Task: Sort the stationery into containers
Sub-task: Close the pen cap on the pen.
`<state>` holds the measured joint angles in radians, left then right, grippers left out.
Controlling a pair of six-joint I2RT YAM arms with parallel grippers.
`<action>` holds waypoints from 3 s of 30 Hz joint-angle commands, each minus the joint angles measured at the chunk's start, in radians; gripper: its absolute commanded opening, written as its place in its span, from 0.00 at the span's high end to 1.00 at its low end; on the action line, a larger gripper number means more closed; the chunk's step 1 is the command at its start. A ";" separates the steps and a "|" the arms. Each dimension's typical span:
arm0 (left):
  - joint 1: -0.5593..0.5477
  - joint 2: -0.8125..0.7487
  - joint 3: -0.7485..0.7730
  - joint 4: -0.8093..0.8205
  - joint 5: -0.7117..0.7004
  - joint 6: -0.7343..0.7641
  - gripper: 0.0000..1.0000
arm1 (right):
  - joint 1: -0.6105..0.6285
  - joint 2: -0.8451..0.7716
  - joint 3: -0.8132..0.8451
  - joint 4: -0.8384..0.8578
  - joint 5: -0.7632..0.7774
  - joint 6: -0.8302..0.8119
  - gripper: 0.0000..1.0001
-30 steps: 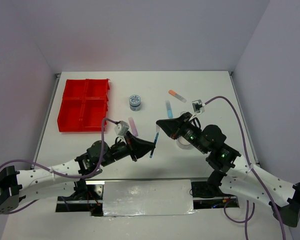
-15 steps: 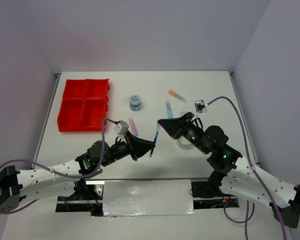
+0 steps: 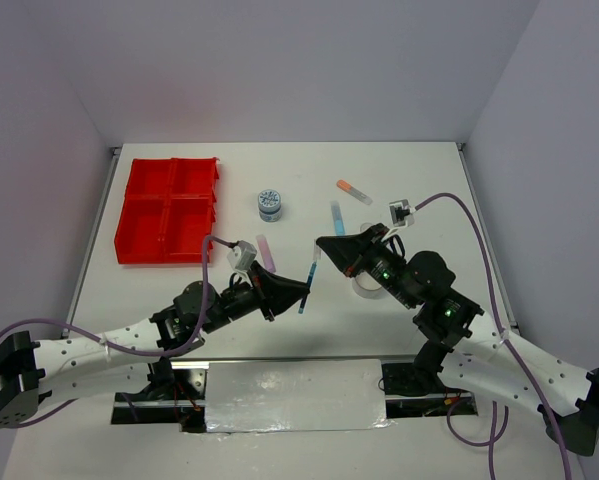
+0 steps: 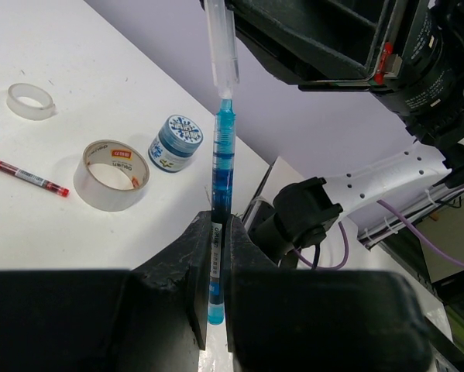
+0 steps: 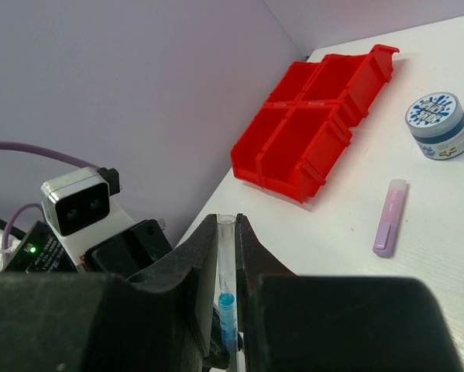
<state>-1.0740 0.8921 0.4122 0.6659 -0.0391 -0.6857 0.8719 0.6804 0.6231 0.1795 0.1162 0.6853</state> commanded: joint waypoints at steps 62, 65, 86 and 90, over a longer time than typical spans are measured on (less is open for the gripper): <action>0.000 0.064 -0.016 0.250 -0.061 -0.120 1.00 | 0.001 -0.028 -0.060 0.158 0.099 0.046 1.00; 0.000 0.065 -0.019 0.259 -0.054 -0.123 1.00 | 0.001 -0.022 -0.054 0.160 0.102 0.048 1.00; 0.000 0.070 0.010 0.192 -0.059 -0.107 0.95 | 0.001 0.010 -0.030 0.155 0.089 0.074 1.00; 0.000 0.074 0.023 0.173 -0.054 -0.100 0.97 | -0.001 0.018 -0.028 0.156 0.077 0.082 1.00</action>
<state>-1.0760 0.9611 0.3855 0.8005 -0.1009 -0.7921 0.8719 0.6956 0.5461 0.3126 0.2020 0.7620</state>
